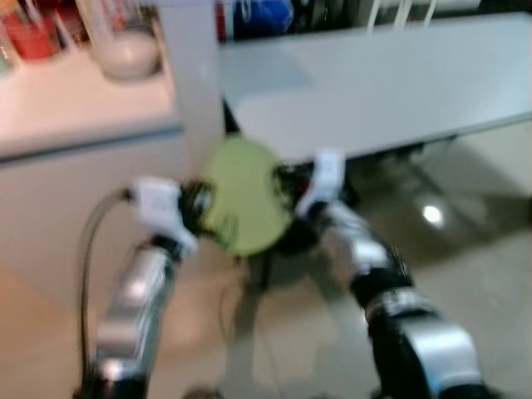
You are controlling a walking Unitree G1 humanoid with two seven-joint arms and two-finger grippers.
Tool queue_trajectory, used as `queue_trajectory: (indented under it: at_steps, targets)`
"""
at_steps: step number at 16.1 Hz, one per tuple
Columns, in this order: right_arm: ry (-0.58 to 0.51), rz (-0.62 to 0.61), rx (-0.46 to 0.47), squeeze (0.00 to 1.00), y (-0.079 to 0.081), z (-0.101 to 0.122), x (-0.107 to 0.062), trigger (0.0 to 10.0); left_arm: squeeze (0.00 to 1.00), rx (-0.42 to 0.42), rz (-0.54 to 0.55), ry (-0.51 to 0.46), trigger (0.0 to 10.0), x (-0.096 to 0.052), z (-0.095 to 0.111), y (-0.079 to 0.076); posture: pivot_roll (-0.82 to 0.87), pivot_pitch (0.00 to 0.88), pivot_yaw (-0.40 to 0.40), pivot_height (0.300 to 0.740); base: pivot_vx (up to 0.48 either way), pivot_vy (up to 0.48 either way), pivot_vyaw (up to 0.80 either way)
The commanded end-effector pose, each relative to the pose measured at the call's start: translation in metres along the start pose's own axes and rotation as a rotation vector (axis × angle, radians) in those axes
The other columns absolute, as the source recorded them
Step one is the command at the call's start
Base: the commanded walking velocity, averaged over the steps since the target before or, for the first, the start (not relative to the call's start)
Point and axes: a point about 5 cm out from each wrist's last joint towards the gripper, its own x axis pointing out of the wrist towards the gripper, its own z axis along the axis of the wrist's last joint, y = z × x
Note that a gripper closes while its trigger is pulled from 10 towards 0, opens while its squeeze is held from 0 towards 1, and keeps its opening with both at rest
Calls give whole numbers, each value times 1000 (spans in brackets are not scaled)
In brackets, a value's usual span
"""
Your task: Setting the table
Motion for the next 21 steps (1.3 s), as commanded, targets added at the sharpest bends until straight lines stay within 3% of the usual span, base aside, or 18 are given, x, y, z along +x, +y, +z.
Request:
queue_trajectory:
  at_steps: [1, 6, 9, 10, 11, 12, 13, 14, 15, 17, 19, 21]
  targets:
    - [-39, 45, -1, 0, 14, 8, 6, 0, 0, 28, 17, -11, 10000, -2, 4, 7, 109, 0, 9, 740, -360, -319, 0]
    - [-38, 49, -2, 0, 14, 7, 6, 0, 0, 45, 22, 7, 10000, -1, 3, 7, 109, 0, 8, 740, -206, -392, 0]
    - [-67, 5, -50, 0, 5, 16, 3, 0, 0, 98, -4, 37, 10000, 2, -3, 1, 114, 0, 16, 740, 459, 0, 0]
    - [-83, 9, -53, 0, 0, 20, 2, 10000, 0, 113, -4, 26, 10000, 2, -2, -1, 121, 0, 15, 740, 450, 0, 0]
    - [-100, -19, -52, 0, -13, 26, -3, 10000, 0, 133, -14, 10, 10000, 1, -1, -4, 108, 0, 23, 740, 0, 0, 0]
    - [-106, -82, -86, 0, -31, 32, -9, 10000, 0, 137, -14, -79, 10000, -3, 7, -8, 81, 0, 22, 740, 0, 0, 0]
    - [-132, -130, -115, 0, -44, 42, -14, 10000, 0, 214, -164, -90, 392, -15, 8, -31, 74, 0, 16, 740, 0, 0, 0]
    - [-139, -158, -127, 0, -52, 47, -19, 10000, 0, 217, -162, -60, 2667, -23, 4, -38, 66, 0, 18, 740, 0, 0, 0]
    - [-130, -190, -140, 0, -64, 49, -25, 10000, 0, 209, -126, -49, 10000, -28, 3, -37, 87, 0, -35, 740, 0, 0, 0]
    - [-147, -256, -135, 0, -83, 62, -32, 10000, 0, 182, -114, -79, 10000, -31, 10, -42, 92, 0, -50, 740, 0, 0, 0]
    - [-171, -275, -141, 0, -87, 72, -33, 10000, 0, 162, -70, -72, 10000, -29, 12, -37, 86, 0, -37, 740, 0, 0, 0]
    - [-162, -282, -129, 0, -85, 66, -33, 10000, 0, 162, -58, -72, 9608, -28, 15, -33, 78, 5, -23, 740, 0, 0, 0]
